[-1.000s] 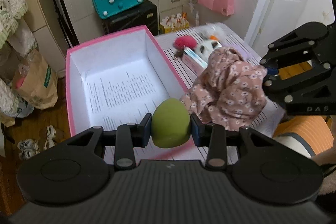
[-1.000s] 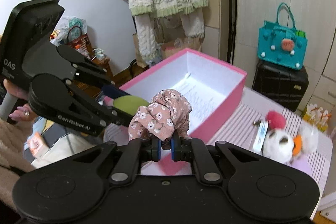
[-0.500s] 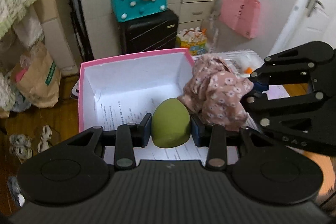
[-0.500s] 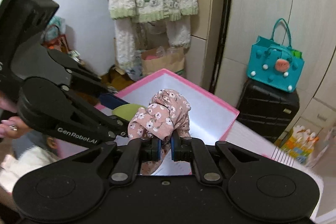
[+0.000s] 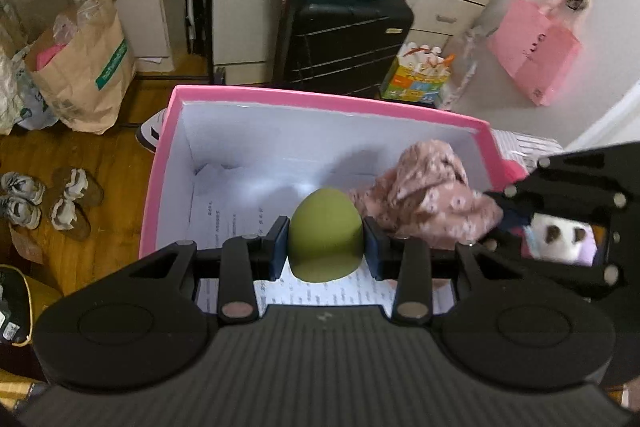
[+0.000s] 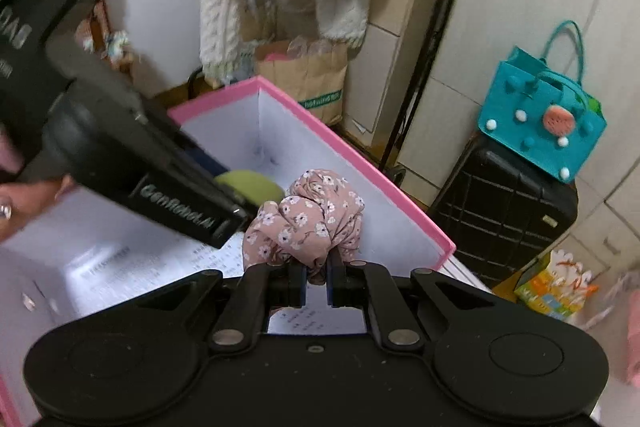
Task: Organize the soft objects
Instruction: 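Open the left gripper over the box while the right gripper releases the cloth inside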
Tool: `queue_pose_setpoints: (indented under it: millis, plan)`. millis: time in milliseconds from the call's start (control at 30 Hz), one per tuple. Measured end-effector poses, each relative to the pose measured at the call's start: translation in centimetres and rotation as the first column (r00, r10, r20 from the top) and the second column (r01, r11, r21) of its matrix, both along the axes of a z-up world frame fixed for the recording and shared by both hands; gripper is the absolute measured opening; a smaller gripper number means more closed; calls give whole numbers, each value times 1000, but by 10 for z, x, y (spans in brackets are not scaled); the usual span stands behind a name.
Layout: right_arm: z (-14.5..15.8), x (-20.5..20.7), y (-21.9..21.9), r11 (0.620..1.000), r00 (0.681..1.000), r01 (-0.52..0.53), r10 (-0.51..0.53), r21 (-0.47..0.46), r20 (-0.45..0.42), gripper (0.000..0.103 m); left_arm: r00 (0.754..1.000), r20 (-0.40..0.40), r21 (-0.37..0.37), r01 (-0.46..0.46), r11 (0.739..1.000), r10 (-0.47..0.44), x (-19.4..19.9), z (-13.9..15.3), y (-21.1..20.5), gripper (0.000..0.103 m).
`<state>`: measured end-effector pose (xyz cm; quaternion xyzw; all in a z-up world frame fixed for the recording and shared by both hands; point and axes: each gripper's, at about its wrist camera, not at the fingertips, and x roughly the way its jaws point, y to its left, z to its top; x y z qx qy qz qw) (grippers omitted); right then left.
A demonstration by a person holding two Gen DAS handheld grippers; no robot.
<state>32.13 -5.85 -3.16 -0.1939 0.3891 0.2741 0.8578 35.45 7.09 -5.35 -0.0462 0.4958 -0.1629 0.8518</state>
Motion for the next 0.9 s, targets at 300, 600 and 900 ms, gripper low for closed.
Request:
queue_pose_setpoints:
  millis: [300, 600, 900]
  plan:
    - [-18, 11, 24, 977, 999, -41, 47, -208, 27, 12, 997, -62, 2, -41, 999, 41, 17, -19, -5, 38]
    - [-14, 12, 19, 969, 998, -25, 37, -245, 42, 23, 994, -91, 5, -60, 998, 60, 24, -29, -5, 38]
    - [6, -9, 1, 993, 999, -28, 33, -116, 37, 29, 996, -78, 39, -46, 998, 49, 25, -31, -16, 51]
